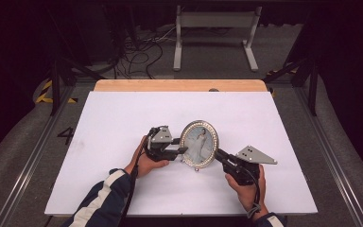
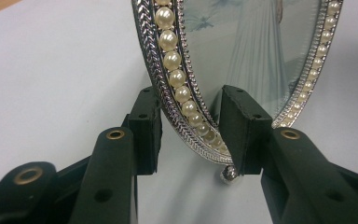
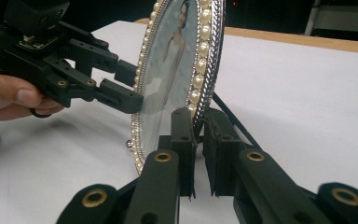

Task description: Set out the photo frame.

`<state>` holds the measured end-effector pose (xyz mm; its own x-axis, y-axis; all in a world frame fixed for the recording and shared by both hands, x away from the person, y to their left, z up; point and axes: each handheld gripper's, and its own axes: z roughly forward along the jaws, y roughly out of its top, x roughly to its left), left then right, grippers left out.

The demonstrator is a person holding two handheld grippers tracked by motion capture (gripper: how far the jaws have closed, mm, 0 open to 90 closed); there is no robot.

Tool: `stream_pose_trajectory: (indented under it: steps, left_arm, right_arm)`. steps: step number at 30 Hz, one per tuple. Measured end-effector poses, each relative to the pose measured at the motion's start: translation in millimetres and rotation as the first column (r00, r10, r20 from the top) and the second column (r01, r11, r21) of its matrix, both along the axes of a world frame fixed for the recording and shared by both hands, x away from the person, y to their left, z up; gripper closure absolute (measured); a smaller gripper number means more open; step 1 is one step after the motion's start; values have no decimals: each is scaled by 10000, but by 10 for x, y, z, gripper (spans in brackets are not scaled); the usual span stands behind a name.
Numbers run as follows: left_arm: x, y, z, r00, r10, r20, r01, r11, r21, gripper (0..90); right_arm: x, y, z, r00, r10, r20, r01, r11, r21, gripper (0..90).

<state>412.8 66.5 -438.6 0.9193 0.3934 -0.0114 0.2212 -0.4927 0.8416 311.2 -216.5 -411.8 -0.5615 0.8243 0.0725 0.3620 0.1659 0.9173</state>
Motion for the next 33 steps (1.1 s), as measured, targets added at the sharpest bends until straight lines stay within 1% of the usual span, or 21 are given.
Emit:
stream_pose_trajectory:
  steps: [4, 7, 12, 18, 22, 27, 30, 33]
  left_arm:
    - [-24, 24, 14, 10000, -10, -39, 10, 9999, 134, 599]
    - [-36, 42, 21, 9999, -99, 75, 97, 9995, 304, 603]
    - [-49, 49, 18, 9999, -80, 64, 78, 9993, 358, 605]
    - [-54, 66, 25, 9998, -183, 46, 181, 9988, 462, 618]
    - [-57, 75, 25, 9997, -235, 34, 232, 9979, 612, 617]
    - [-43, 77, 16, 9996, -268, -33, 269, 9983, 510, 617]
    - [-50, 63, 27, 9995, -287, 108, 281, 9984, 489, 615]
    - [-49, 55, 25, 9997, -211, 129, 206, 9989, 410, 597]
  right_arm:
    - [25, 6, -8, 10000, -39, 71, 39, 10000, -1, 827]
    - [38, 13, -12, 10000, -68, 60, 68, 10000, -3, 820]
    - [50, 26, -18, 9999, -82, 81, 82, 10000, 15, 818]
    - [61, 30, -22, 9998, -130, 124, 131, 9999, -31, 817]
    - [69, 41, -23, 9998, -150, 157, 150, 9999, -36, 813]
    - [66, 57, -17, 9995, -168, 256, 172, 9997, -156, 810]
    - [62, 36, -22, 9996, -190, 197, 193, 9997, -148, 803]
    - [57, 21, -32, 9997, -227, 62, 228, 9997, -126, 789]
